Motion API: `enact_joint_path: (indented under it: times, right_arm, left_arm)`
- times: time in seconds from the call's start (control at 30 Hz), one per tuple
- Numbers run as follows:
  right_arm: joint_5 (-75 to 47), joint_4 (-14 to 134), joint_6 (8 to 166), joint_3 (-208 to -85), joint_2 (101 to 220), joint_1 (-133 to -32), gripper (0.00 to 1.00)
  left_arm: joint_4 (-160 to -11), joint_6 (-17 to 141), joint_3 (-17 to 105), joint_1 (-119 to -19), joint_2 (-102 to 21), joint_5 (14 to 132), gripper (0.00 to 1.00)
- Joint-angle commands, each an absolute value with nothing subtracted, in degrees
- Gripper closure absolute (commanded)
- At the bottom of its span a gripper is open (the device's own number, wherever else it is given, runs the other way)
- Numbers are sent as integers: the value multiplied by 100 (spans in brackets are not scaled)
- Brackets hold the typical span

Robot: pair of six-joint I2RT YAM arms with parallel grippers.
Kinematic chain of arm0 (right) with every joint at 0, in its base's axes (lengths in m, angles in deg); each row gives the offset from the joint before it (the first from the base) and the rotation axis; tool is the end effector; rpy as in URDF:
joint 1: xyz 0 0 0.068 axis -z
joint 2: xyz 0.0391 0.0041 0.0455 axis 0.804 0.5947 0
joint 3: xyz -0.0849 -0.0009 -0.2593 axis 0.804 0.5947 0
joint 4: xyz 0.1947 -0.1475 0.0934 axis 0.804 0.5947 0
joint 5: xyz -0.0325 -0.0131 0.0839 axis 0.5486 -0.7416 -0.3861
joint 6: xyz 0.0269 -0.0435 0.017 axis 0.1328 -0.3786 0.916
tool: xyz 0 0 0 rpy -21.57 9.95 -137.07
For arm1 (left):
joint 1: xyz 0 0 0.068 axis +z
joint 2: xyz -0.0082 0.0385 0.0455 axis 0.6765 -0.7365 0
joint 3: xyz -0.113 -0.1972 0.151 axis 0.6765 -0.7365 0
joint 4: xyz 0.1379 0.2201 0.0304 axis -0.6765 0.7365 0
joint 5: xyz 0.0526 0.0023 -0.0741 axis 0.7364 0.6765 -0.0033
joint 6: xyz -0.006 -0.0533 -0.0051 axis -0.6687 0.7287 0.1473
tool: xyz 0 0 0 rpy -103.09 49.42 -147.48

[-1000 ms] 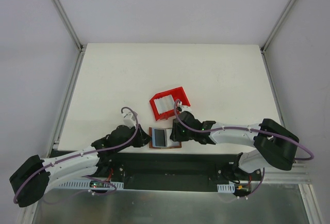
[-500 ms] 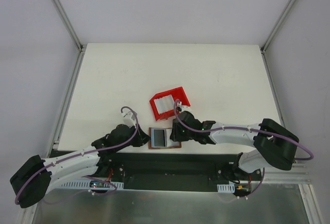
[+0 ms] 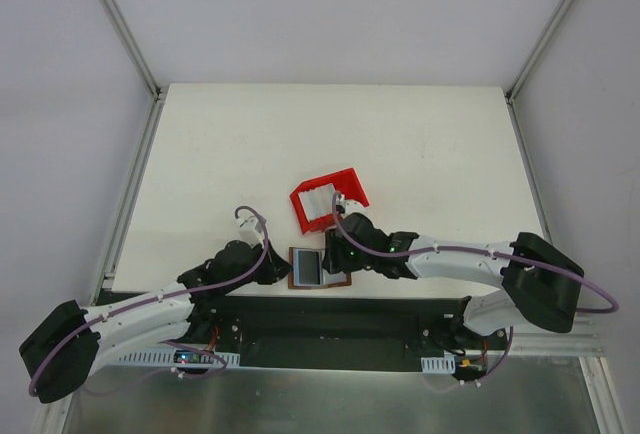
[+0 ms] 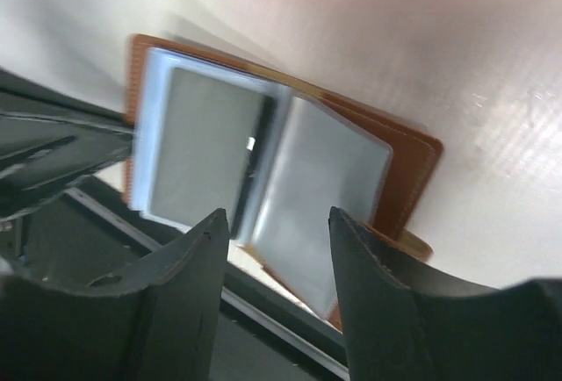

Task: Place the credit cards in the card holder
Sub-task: Turn over the card slot in the card holder.

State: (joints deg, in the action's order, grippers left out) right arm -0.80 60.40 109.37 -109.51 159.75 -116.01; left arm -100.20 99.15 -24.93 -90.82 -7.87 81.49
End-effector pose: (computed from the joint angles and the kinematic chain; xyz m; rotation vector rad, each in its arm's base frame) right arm 0.1318 0.2450 0.1785 -0.6440 2.3355 0.6600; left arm 0.1026 -0.1150 0.1403 -0.0096 2.1406 -1.0663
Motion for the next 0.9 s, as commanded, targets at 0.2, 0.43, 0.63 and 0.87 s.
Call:
enact_joint_path:
  times: [0.2, 0.43, 0.63, 0.87]
  right_arm:
    - [656, 6652, 10710, -12257, 16543, -12294, 42]
    - [981, 7162, 10710, -12837, 17124, -12452, 40]
    - [955, 7136, 10701, -12926, 17247, -12488, 38]
    - [902, 7109, 10754, -13013, 17423, -12505, 36]
  left_arm:
    - [-10182, 10019, -2233, -9021, -916, 7933, 100]
    - [-10155, 10107, -2260, -9012, -784, 7933, 100]
    - [-10147, 10151, -2312, -9029, -617, 7951, 100]
    - [-10147, 10142, -2321, -9021, -608, 7959, 100]
